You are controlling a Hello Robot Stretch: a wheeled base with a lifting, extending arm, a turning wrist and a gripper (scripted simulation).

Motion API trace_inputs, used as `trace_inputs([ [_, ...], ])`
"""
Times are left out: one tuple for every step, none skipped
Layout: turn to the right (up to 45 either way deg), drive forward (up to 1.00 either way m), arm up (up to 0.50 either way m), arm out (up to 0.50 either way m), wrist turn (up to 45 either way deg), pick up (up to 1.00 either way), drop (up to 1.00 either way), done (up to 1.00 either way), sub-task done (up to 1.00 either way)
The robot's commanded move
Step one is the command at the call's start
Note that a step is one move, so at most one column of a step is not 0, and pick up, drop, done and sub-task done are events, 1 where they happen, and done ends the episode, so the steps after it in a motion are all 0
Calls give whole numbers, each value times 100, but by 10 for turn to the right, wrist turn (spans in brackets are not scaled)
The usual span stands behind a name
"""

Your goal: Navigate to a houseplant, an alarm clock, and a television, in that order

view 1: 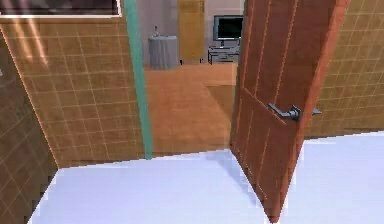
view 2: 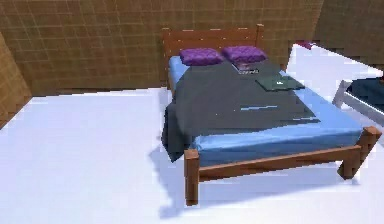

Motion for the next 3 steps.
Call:
trace_inputs([
  [0,100,0,0,0,0,0,0,0],
  [0,85,0,0,0,0,0,0,0],
  [60,0,0,0,0,0,0,0,0],
])
